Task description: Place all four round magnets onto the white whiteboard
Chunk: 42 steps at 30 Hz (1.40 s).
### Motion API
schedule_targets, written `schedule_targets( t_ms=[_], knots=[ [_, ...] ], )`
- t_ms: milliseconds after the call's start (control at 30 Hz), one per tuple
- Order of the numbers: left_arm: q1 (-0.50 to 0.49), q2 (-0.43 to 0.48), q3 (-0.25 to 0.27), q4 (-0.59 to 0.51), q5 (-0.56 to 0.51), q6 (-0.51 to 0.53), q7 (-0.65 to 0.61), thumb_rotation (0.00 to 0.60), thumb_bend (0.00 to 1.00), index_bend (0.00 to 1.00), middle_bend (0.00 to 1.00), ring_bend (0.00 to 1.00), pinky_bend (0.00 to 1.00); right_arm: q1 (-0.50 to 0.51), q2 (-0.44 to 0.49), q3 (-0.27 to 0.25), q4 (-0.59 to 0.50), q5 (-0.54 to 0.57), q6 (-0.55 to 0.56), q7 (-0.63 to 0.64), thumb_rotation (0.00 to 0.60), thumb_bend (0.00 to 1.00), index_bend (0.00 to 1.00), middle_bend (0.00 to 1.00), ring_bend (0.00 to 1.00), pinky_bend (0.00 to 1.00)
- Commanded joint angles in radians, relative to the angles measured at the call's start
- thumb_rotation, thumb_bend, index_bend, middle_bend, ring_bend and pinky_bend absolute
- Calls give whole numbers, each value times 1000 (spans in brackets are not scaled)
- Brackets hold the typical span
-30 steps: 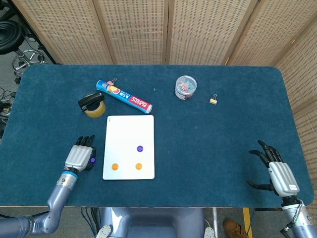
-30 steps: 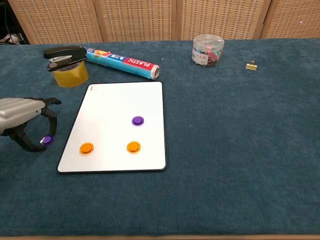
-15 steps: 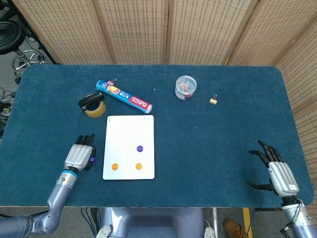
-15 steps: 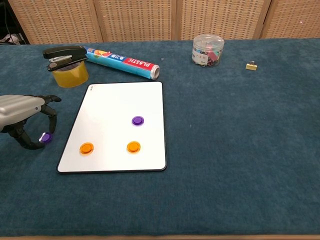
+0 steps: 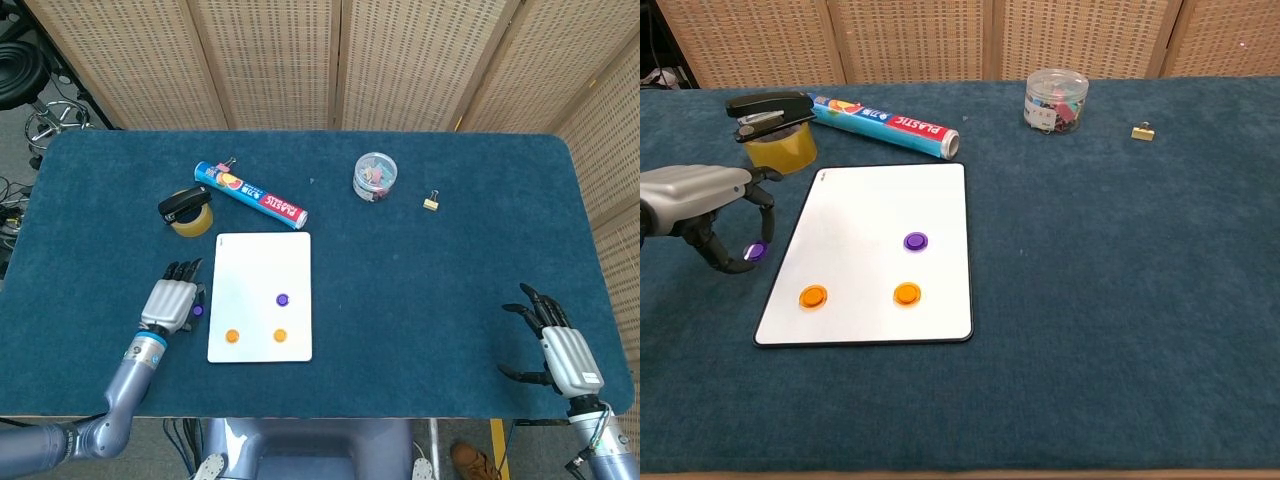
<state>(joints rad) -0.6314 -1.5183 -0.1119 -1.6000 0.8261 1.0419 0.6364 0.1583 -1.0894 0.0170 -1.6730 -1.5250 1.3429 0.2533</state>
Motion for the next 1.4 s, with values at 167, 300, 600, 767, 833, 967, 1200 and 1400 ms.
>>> schedule_targets(
  t_ms=[167, 300, 600, 767, 833, 967, 1200, 1400],
  knots=[
    [-128, -85, -90, 46, -171, -26, 113, 600, 272, 520, 0, 0, 0, 1, 0, 1, 0, 3, -2, -1, 600, 77, 222, 0, 0, 0],
    [-169, -127, -110, 80, -248, -26, 142, 600, 272, 520, 0, 0, 0, 0, 1, 2, 0, 5, -2, 0, 600, 77, 222, 0, 0, 0],
    [-210, -164, -104, 112, -303, -16, 160, 600, 272, 520, 0, 0, 0, 0, 3, 3, 1, 7, -2, 4, 600, 77, 222, 0, 0, 0],
    [-220, -168, -102, 116, -310, -14, 155, 600, 273, 520, 0, 0, 0, 0, 3, 3, 2, 8, -3, 7, 600, 77, 223, 0, 0, 0],
    [-225, -171, -101, 117, -314, -15, 154, 600, 272, 519, 0, 0, 0, 0, 3, 3, 2, 8, -3, 6, 600, 77, 223, 0, 0, 0],
    [-232, -177, -96, 121, -317, -10, 154, 600, 272, 518, 0, 0, 0, 0, 3, 3, 1, 7, -3, 5, 600, 77, 223, 0, 0, 0],
    [-236, -182, -93, 124, -313, 11, 147, 600, 262, 343, 0, 0, 0, 0, 3, 4, 1, 8, -3, 4, 600, 77, 223, 0, 0, 0],
    [-232, -161, -93, 97, -315, 14, 136, 600, 259, 282, 0, 0, 0, 0, 3, 4, 0, 7, -3, 4, 600, 77, 223, 0, 0, 0]
  ],
)
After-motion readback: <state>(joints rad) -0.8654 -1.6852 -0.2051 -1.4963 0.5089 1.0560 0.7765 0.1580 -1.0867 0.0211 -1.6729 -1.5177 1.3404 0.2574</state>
